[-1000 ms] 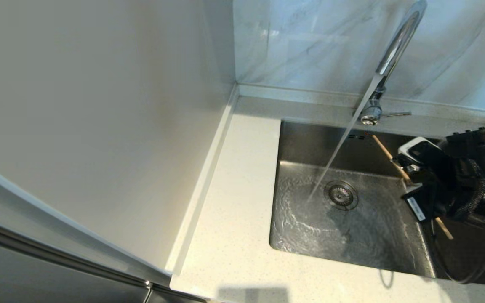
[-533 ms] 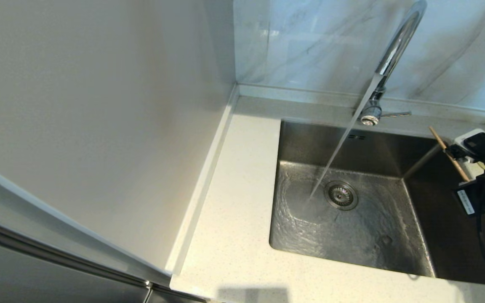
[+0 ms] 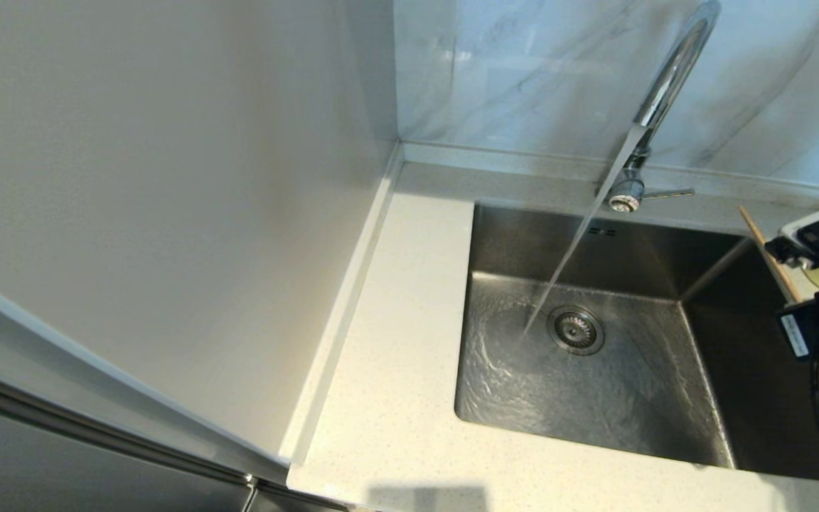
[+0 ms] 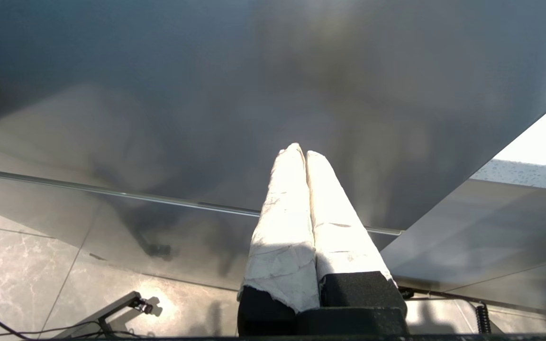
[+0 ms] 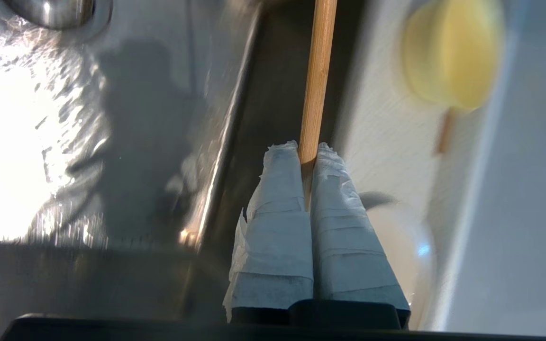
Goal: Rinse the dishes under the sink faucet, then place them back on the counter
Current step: Place the chopsticks on the table
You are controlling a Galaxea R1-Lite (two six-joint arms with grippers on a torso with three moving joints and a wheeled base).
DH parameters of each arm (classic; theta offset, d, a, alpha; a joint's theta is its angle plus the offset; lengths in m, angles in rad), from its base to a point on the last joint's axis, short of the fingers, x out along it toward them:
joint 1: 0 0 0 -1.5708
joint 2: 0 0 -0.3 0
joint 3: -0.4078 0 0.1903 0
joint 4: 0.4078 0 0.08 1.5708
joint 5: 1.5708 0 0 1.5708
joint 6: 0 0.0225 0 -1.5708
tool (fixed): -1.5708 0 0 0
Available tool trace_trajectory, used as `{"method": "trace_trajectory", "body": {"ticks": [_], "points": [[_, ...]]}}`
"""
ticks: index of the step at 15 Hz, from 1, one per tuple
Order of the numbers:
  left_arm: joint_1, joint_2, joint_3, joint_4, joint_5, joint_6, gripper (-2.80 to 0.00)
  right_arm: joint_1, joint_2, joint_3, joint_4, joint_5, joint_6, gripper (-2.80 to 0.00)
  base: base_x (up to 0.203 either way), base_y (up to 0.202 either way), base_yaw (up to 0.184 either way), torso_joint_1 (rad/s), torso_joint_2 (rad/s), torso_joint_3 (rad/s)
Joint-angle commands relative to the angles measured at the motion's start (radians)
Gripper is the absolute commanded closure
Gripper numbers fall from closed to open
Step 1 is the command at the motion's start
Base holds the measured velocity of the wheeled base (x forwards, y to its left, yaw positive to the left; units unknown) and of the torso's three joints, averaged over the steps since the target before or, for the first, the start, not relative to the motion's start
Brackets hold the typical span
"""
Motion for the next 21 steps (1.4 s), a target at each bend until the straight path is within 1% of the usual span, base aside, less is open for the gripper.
{"method": "trace_trajectory", "body": {"ticks": [1, 2, 3, 5, 6, 7, 8, 10, 11, 12, 13, 14, 15, 16, 18, 19, 21], "points": [[0.0, 0.0, 0.0, 0.0, 0.0, -0.001, 0.0, 0.001, 0.031, 0.079, -0.068, -0.003, -0.004, 0.0, 0.0, 0.0, 0.0, 0.0, 0.0, 0.0], [0.0, 0.001, 0.0, 0.0, 0.0, -0.001, 0.0, -0.003, 0.038, 0.072, -0.109, -0.003, -0.007, 0.0, 0.0, 0.0, 0.0, 0.0, 0.0, 0.0], [0.0, 0.0, 0.0, 0.0, 0.0, -0.001, 0.0, -0.01, 0.039, 0.024, -0.132, -0.003, -0.009, 0.0, 0.0, 0.0, 0.0, 0.0, 0.0, 0.0], [0.0, 0.001, 0.0, 0.0, 0.0, -0.001, 0.0, -0.03, 0.036, -0.152, -0.142, -0.005, -0.013, 0.0, 0.0, 0.0, 0.0, 0.0, 0.0, 0.0], [0.0, 0.0, 0.0, 0.0, 0.0, -0.001, 0.0, -0.036, 0.038, -0.202, -0.138, -0.006, -0.013, 0.0, 0.0, 0.0, 0.0, 0.0, 0.0, 0.0], [0.0, 0.002, 0.0, 0.0, 0.0, -0.001, 0.0, -0.04, 0.043, -0.21, -0.136, -0.006, -0.015, 0.0, 0.0, 0.0, 0.0, 0.0, 0.0, 0.0], [0.0, 0.0, 0.0, 0.0, 0.0, -0.001, 0.0, -0.043, 0.051, -0.178, -0.138, -0.006, -0.018, 0.0, 0.0, 0.0, 0.0, 0.0, 0.0, 0.0], [0.0, 0.0, 0.0, 0.0, 0.0, 0.0, 0.0, -0.049, 0.075, -0.007, -0.181, -0.006, -0.025, 0.0, 0.0, 0.0, 0.0, 0.0, 0.0, 0.0], [0.0, 0.0, 0.0, 0.0, 0.0, -0.001, 0.0, -0.052, 0.079, 0.05, -0.197, -0.006, -0.03, 0.0, 0.0, 0.0, 0.0, 0.0, 0.0, 0.0], [0.0, 0.0, 0.0, 0.0, 0.0, -0.001, 0.0, -0.058, 0.083, 0.071, -0.203, -0.006, -0.036, 0.0, 0.0, 0.0, 0.0, 0.0, 0.0, 0.0], [0.0, 0.0, 0.0, 0.0, 0.0, -0.001, 0.0, -0.067, 0.085, 0.049, -0.195, -0.006, -0.042, 0.0, 0.0, 0.0, 0.0, 0.0, 0.0, 0.0], [0.0, 0.001, 0.0, 0.0, 0.0, -0.001, 0.0, -0.076, 0.088, -0.01, -0.173, -0.006, -0.048, 0.0, 0.0, 0.0, 0.0, 0.0, 0.0, 0.0], [0.0, 0.0, 0.0, 0.0, 0.0, -0.001, 0.0, -0.091, 0.098, -0.111, -0.141, -0.006, -0.054, 0.0, 0.0, 0.0, 0.0, 0.0, 0.0, 0.0], [0.0, 0.0, 0.0, 0.0, 0.0, -0.001, 0.0, -0.118, 0.128, -0.193, -0.115, -0.008, -0.058, 0.0, 0.0, 0.0, 0.0, 0.0, 0.0, 0.0], [0.0, 0.0, 0.0, 0.0, 0.0, -0.001, 0.0, -0.183, 0.239, -0.293, -0.083, -0.012, -0.065, 0.0, 0.0, 0.0, 0.0, 0.0, 0.0, 0.0], [0.0, 0.0, 0.0, 0.0, 0.0, 0.0, 0.0, -0.211, 0.277, -0.366, -0.068, -0.014, -0.07, 0.0, 0.0, 0.0, 0.0, 0.0, 0.0, 0.0], [0.0, 0.001, 0.0, 0.0, 0.0, -0.001, 0.0, -0.265, 0.333, -0.507, 0.007, -0.013, -0.107, 0.0, 0.0, 0.0, 0.0, 0.0, 0.0, 0.0]]}}
